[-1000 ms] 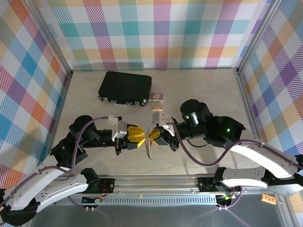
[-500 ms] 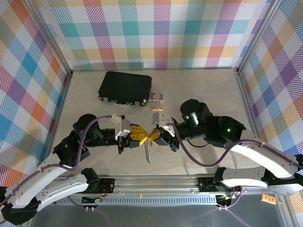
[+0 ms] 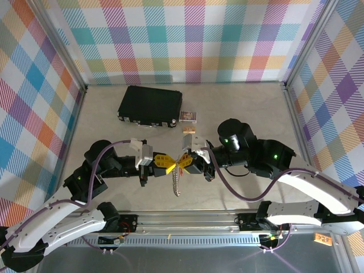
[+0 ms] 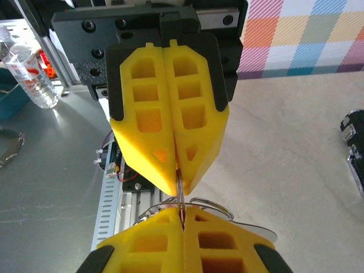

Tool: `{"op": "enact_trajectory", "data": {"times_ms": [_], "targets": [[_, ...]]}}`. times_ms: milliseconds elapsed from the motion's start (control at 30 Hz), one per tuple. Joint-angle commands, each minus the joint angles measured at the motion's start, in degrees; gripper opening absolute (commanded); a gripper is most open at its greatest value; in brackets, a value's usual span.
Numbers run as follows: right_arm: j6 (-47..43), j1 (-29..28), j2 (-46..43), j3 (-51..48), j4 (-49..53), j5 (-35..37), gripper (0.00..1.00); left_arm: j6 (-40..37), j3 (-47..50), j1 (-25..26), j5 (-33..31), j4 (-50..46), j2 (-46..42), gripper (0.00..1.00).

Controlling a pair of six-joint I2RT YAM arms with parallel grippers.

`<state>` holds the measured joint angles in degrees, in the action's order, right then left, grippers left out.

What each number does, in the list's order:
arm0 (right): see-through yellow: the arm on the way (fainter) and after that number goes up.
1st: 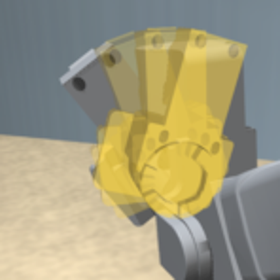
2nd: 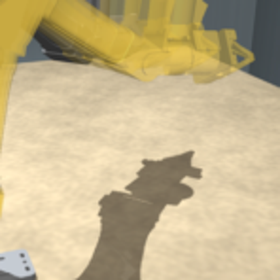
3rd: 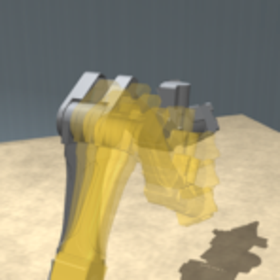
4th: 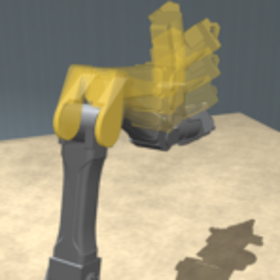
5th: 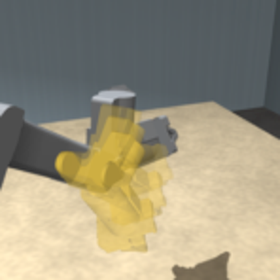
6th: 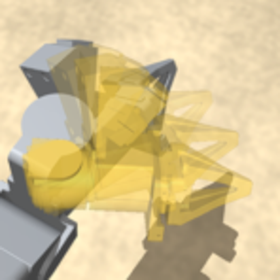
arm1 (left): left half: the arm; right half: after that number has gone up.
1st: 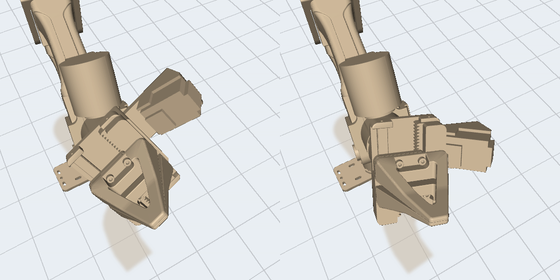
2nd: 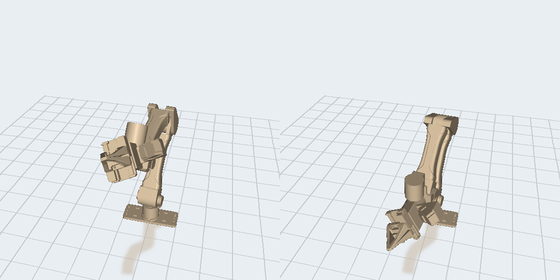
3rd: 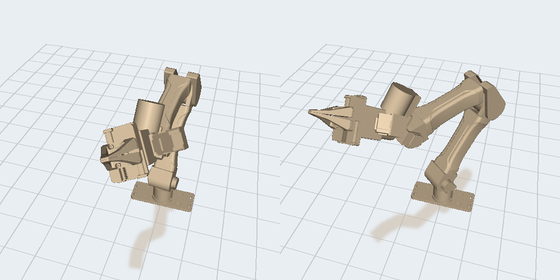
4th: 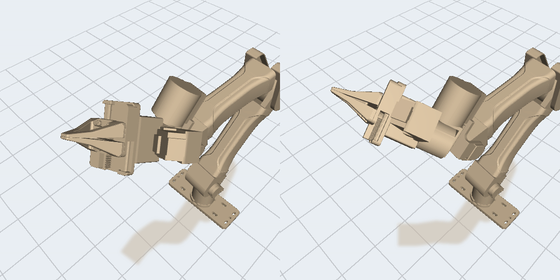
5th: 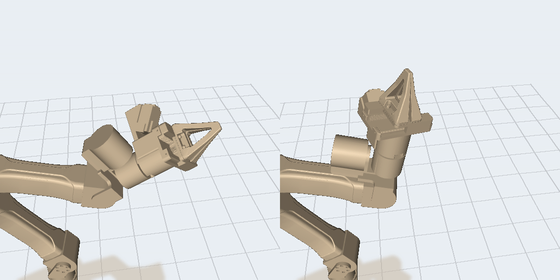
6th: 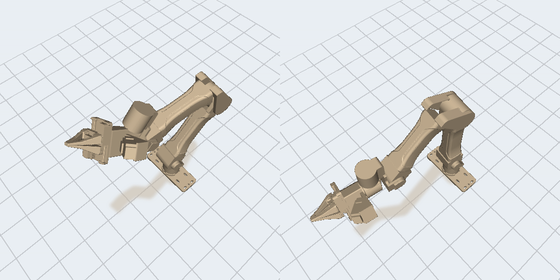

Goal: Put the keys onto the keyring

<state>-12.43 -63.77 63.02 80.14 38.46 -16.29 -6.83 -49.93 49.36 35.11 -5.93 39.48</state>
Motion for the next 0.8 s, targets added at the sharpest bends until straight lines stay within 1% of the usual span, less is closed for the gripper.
{"op": "enact_trajectory", "data": {"times_ms": [0,200,400,433,500,567,633,767], "targets": [[1.14,-0.42,-3.16,-1.01,-5.00,-2.38,0.07,4.74,1.35,0.30,1.50,12.22,-1.04,0.00],[2.12,-0.39,-5.76,-2.61,-6.90,-3.31,0.09,9.60,3.26,0.32,4.55,20.86,0.69,0.00],[2.23,-0.40,-6.76,-3.74,-7.36,-3.17,0.12,13.75,5.15,0.30,5.73,28.16,1.54,0.00],[2.15,-0.39,-6.70,-3.76,-7.34,-3.13,0.14,13.90,5.13,0.31,5.69,28.31,1.71,0.00],[1.88,-0.40,-6.92,-3.83,-7.37,-3.00,0.23,13.88,5.03,0.34,5.50,28.12,1.91,0.00],[1.79,-0.40,-7.30,-4.07,-7.67,-2.51,0.27,13.47,4.91,0.36,5.10,27.56,1.83,0.00],[1.71,-0.40,-7.77,-4.33,-7.86,-1.85,0.27,13.32,4.68,0.30,5.05,27.28,1.85,0.00],[2.39,-0.44,-8.87,-5.33,-9.22,-0.96,0.20,13.24,4.41,0.29,5.00,26.94,2.22,0.00]]}}
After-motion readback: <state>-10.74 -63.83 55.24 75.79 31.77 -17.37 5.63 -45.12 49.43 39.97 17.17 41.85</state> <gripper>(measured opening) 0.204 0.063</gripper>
